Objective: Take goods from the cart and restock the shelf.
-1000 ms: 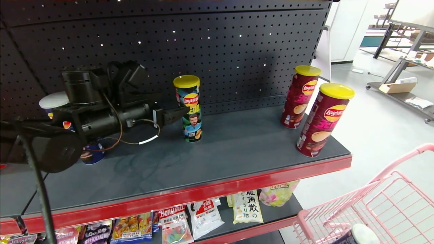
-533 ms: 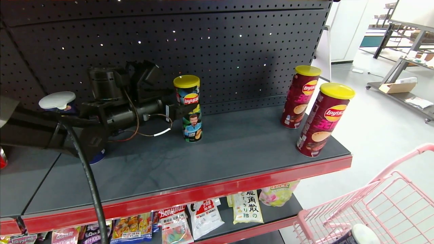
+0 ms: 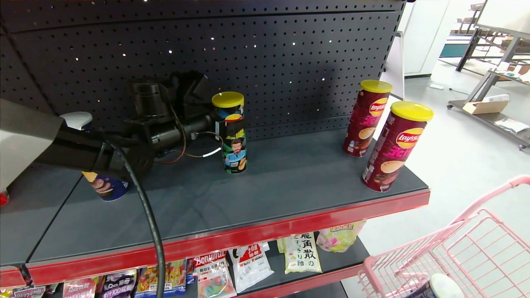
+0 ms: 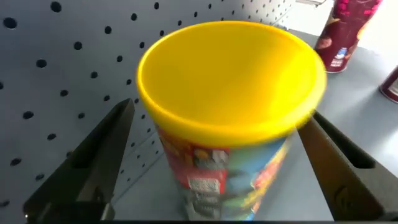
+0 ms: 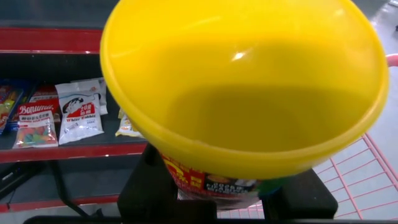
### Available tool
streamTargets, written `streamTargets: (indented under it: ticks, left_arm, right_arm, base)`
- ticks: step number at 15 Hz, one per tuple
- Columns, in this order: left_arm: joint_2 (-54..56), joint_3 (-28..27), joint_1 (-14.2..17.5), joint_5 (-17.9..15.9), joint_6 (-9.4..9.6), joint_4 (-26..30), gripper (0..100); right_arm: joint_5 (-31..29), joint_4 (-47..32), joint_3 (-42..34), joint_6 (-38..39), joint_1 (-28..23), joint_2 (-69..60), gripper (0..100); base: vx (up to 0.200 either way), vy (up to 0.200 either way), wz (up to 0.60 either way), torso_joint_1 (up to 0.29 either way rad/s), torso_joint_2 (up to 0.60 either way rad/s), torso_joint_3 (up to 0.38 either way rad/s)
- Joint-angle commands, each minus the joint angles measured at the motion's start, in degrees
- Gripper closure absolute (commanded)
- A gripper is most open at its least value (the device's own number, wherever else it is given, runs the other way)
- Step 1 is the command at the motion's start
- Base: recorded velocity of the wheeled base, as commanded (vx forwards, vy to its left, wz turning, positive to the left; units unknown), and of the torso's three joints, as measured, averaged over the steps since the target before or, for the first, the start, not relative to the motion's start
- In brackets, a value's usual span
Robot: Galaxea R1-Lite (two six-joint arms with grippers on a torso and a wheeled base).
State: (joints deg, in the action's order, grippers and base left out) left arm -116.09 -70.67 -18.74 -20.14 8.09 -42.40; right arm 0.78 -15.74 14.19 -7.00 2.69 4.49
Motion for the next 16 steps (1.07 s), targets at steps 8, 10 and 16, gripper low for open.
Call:
streamTargets:
  ticks: [8, 10, 16]
  left_arm:
    - [-3.00, -3.69, -1.74, 0.72, -0.10, 0.30, 100]
    - [-2.91, -3.16, -1.92, 0.63, -0.27, 0.56, 100]
    - [0.16, -0.79, -2.01, -0.16, -1.06, 0.83, 100]
  right_arm:
    - [0.01, 0.01, -0.04, -0.03, 0.03, 0.08, 100]
    - [0.01, 0.01, 0.05, -0.03, 0.03, 0.08, 100]
    - [0.01, 0.01, -0.04, 0.05, 0.03, 0.08, 100]
  base:
    - [0.000, 0.000, 0.00, 0.000, 0.00, 0.000]
    - [0.000, 0.000, 0.00, 0.000, 0.00, 0.000]
    - [0.000, 0.000, 0.00, 0.000, 0.00, 0.000]
